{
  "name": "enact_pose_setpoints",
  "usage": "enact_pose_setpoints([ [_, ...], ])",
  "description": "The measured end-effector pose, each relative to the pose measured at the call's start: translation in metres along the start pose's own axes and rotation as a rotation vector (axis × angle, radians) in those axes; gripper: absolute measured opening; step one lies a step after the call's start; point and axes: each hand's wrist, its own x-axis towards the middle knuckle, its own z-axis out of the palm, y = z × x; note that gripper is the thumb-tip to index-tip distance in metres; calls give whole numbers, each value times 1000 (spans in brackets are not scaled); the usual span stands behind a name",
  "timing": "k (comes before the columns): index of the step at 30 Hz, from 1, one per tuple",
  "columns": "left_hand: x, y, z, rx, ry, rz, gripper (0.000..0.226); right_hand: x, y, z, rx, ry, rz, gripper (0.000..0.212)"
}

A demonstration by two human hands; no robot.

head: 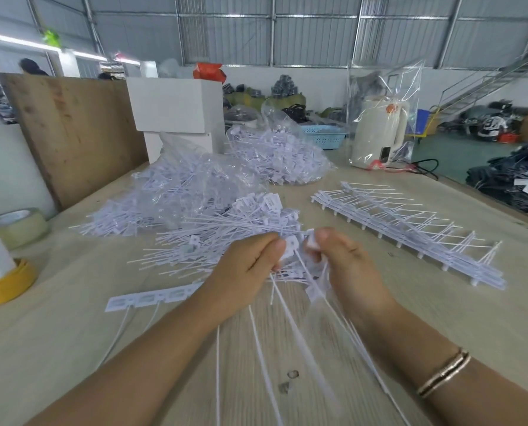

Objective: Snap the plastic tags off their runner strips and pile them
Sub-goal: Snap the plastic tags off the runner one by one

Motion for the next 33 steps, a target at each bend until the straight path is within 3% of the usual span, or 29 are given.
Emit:
enact_pose_setpoints([
  [3, 1, -2, -10, -62, 88, -20, 32, 9, -4, -24, 13, 206, -81, 34],
  [6, 0, -5, -16, -48, 38, -54, 39, 7, -5, -30, -211, 38, -135, 28],
  [9, -1, -9, -14, 116, -50, -82, 27, 11, 2, -25, -681, -101, -156, 21],
  [11, -1, -12, -12, 168, -85, -98, 17, 16, 5, -25, -996, -103, -178, 20],
  [13, 1, -12, -11, 232, -104, -105, 16, 16, 3, -27, -1072, -62, -163, 19],
  [17, 12, -10, -8, 435, -142, -60, 17, 15, 3, -27, -948, 24, -267, 8],
  [20, 22, -3, -2, 517, -170, 14, 15, 12, 0, -16, -740, -74, -229, 31],
  [23, 31, 3, 2, 469, -148, 53, 17, 11, 2, -11, -654, -193, -189, 30],
  [27, 30, -4, -7, 429, -135, 32, 32, 15, 0, -19, -350, -113, -76, 27],
  [30, 19, -14, -14, 302, -188, -80, 42, 15, -2, -22, -351, -97, -80, 25],
  [33, 16, -17, -13, 186, -244, -119, 33, 12, -1, -19, -348, -206, -66, 15],
])
